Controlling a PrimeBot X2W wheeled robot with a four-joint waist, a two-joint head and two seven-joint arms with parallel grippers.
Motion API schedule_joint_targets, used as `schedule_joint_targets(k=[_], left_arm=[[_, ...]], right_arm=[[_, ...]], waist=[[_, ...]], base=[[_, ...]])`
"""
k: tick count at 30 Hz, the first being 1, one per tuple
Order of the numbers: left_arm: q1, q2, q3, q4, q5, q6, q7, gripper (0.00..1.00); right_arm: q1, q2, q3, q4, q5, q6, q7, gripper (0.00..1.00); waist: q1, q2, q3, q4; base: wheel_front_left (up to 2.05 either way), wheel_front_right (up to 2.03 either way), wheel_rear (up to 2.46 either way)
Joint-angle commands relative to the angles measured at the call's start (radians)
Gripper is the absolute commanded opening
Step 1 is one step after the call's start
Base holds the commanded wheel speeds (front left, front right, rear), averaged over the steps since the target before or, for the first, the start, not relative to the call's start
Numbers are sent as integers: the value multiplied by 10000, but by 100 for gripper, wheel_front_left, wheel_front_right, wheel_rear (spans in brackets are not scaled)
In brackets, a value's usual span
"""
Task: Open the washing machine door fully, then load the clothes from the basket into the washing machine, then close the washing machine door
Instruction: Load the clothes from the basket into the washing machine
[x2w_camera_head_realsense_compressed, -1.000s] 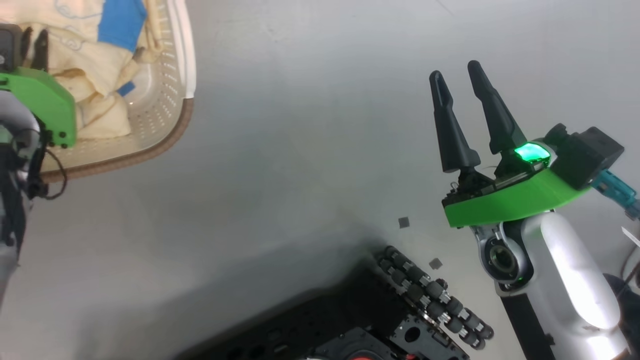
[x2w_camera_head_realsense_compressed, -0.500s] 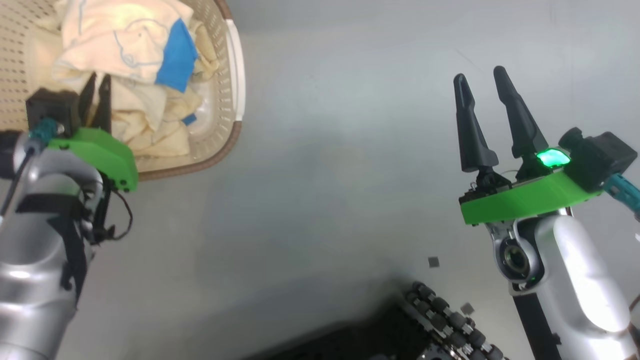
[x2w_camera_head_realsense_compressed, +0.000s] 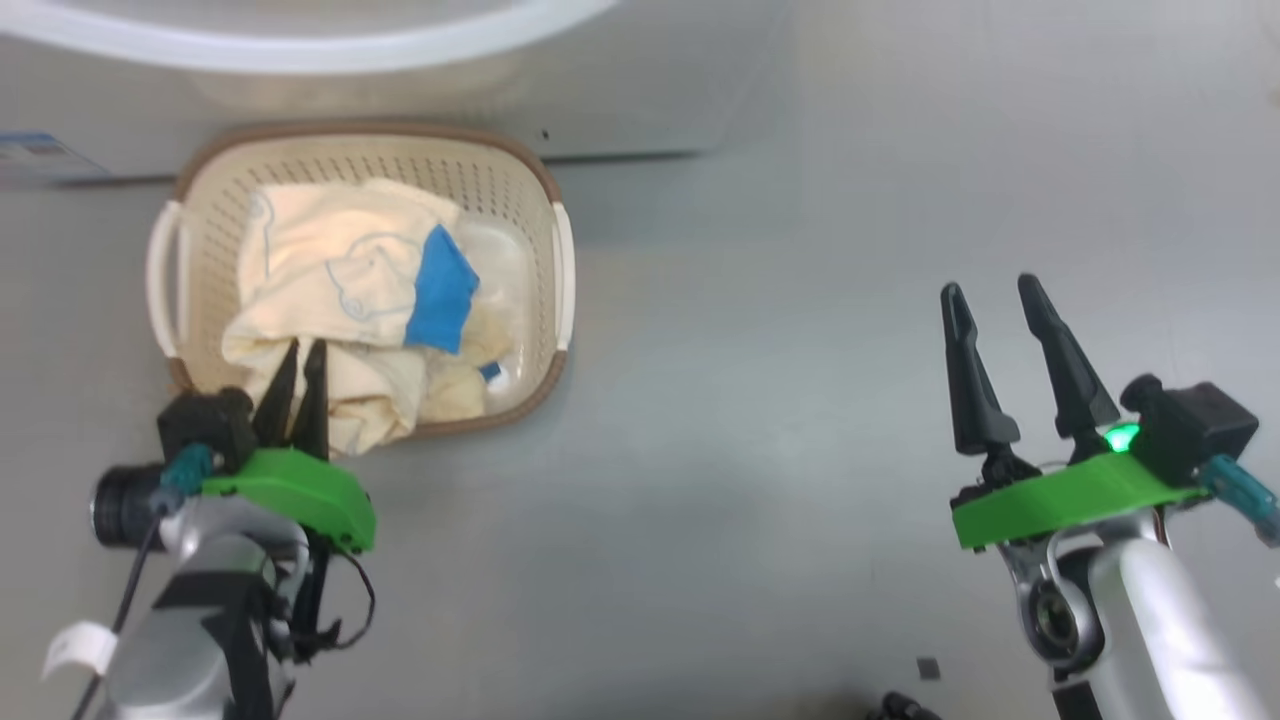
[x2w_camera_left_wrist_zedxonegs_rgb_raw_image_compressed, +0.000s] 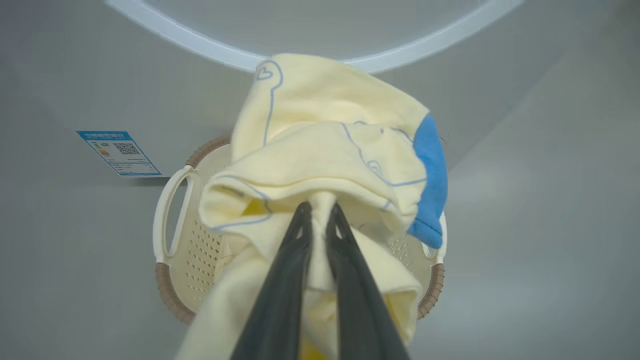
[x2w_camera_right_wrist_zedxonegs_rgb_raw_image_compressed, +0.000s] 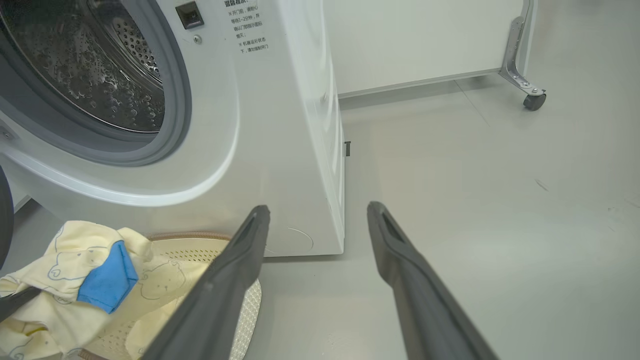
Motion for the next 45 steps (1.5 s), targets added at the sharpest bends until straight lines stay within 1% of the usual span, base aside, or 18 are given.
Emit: schedule_joint_targets(k=[1,10,17,22,33,38,45], left_arm=[[325,137,464,-500,-9,79,-138,0],[2398,-504,1394,-2063,341,-13,-141,0],[3747,-1038,2184,-3175,856,-264,-142,0],[4528,-1395,2715,-3609,1257,-490,-142,0],[5531,-1812,3401,-4474,1666,-770,-143,0],[5980,-1902,3637,-4924,1773,-882,-143,0],[6433,-1954,3695,-5290,1877,-959,-143,0]], right_arm=[[300,-110,74,-217,-126,44,-94,100],[1143,-110,-247,-157,-426,44,-94,100],[1534,-110,-330,-184,-565,44,-94,100],[1814,-110,-378,-171,-681,44,-94,100],[2364,-110,-463,-128,-853,44,-94,100],[2599,-110,-485,-116,-894,44,-94,100],[2761,-110,-484,-96,-880,44,-94,100]], waist=[[1,-1,-975,432],[1,-1,-2508,929],[1,-1,-3174,1105],[1,-1,-3606,1191],[1,-1,-4404,1260],[1,-1,-4720,1167],[1,-1,-4945,1040]], base=[[0,0,0],[0,0,0],[0,0,0],[0,0,0],[0,0,0],[0,0,0],[0,0,0]])
